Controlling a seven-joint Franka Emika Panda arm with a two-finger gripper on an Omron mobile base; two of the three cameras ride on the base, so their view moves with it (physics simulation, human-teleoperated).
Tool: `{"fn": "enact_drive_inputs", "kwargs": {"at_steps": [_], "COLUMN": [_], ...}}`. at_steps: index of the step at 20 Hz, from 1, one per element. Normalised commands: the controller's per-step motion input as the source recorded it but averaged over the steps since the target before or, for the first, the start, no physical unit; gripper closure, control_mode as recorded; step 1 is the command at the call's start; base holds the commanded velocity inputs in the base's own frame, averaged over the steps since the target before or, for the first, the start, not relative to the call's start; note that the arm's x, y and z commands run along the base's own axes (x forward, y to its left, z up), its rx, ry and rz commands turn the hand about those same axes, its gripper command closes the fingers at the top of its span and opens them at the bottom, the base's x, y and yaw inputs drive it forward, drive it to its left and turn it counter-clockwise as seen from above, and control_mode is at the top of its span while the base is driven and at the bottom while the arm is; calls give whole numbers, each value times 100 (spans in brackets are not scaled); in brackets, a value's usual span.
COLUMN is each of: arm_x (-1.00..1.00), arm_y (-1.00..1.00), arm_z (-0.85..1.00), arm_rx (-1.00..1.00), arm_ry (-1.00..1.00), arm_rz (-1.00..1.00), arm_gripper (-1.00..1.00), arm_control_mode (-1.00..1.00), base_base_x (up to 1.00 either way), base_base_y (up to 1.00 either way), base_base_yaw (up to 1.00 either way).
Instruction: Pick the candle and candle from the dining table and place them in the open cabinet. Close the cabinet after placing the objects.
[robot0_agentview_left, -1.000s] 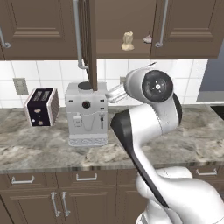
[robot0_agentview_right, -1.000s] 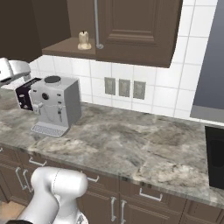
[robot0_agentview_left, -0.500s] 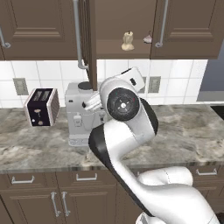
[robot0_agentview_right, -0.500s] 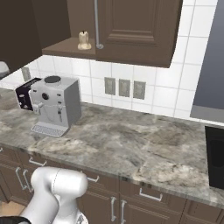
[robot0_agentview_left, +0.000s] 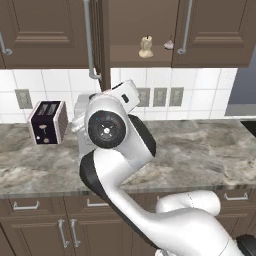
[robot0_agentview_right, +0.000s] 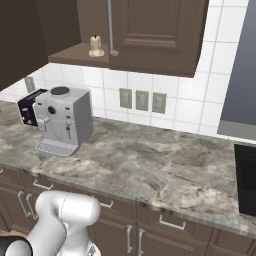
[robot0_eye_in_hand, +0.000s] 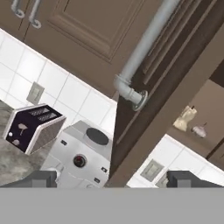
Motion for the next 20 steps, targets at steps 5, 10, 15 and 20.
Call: {"fn": "enact_drive_inputs", "kwargs": {"at_steps": [5,10,15,20], "arm_x": [0,0,5,28], "arm_y": [44,34,18,2], "arm_z": [1,1,0,0], "arm_rx": [0,-3,-13,-16], "arm_ry": [-1,0,2,5], "arm_rz": [7,3,0,3], "arm_gripper": [-100,-100,-100,-100], "arm_control_mode": [-100,-100,-100,-100], "base_base_x": [0,0,0,0], "base_base_y": [0,0,0,0], "base_base_yaw": [0,0,0,0]}}
